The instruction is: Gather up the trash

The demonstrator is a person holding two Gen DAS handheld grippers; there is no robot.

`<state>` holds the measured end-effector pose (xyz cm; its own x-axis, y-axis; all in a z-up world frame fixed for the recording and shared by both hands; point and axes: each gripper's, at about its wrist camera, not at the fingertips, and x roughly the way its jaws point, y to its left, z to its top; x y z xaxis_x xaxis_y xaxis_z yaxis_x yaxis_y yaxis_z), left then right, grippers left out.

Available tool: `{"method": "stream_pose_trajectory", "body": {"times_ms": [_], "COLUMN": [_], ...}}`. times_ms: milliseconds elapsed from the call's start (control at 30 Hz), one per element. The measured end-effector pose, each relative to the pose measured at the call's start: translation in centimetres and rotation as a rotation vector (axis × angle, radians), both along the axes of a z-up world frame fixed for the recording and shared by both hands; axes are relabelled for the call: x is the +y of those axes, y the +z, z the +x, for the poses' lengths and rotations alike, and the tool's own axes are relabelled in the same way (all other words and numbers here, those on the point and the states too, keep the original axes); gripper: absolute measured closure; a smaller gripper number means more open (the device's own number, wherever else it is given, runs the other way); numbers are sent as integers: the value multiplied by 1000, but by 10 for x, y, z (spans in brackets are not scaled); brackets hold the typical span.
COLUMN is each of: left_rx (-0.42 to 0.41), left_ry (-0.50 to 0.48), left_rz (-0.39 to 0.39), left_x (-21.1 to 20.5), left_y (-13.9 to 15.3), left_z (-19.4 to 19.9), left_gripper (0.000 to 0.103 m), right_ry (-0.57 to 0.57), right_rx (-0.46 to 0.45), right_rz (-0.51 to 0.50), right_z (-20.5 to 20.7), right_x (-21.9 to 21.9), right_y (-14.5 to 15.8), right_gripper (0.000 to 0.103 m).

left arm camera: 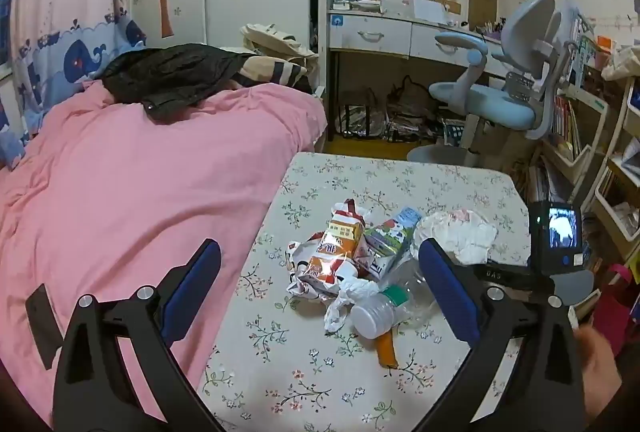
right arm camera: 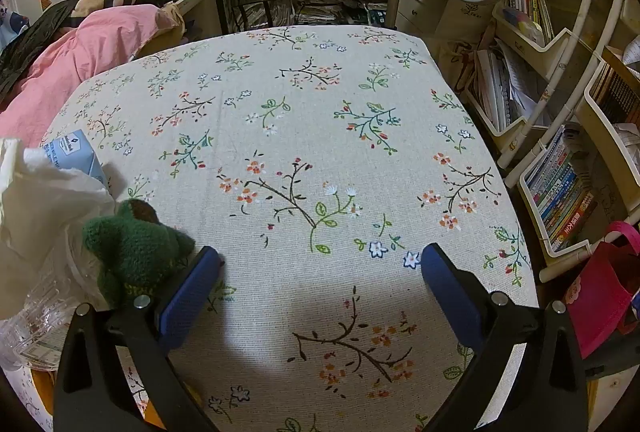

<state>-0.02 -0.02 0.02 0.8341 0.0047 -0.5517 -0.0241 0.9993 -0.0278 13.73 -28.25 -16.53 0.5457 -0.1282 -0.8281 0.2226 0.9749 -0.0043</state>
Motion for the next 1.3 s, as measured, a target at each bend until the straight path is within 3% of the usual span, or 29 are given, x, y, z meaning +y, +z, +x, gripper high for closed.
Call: {"method": "stream_pose_trajectory", "body": {"times_ms": [267, 367, 467, 533, 633, 733, 800, 900, 1000, 1300], "left_rx": [8, 16, 16, 14, 6, -14, -24, -34, -42, -81], "left_ry": [-23, -22, -17, -12, -5, 9, 17, 34, 51, 68], "left_rz": [31, 23, 25, 19, 17, 27, 14, -12, -29, -28], "left_x": [-4, -5, -6, -5, -5, -3, 1, 8, 15, 18], "left_y": [-5, -8, -9, -9, -9, -6, -3, 0, 3, 9], "left_z": [3, 7, 6, 4, 1, -3, -6, -9, -10, -9], "left_gripper": [7, 7, 7, 7, 7, 7, 7, 7, 7, 7], "right_ry": [-14, 70, 16, 5, 23, 61, 121, 170, 186, 213], "right_rx": [6, 70, 119, 61, -120, -374, -472, -465, -501, -575], "right_rz": [6, 18, -16, -68, -134, -92, -22, 15, -11, -3], "right_z": [-2, -6, -19, -34, -77, -135, -160, -175, -182, -180], "right_x": [1, -2, -11, -11, 0, 15, 24, 37, 46, 63], "right_y": [-3, -1, 7, 27, 81, 132, 140, 136, 143, 152], "right_gripper": [6, 6, 7, 7, 7, 7, 6, 6, 7, 6]}}
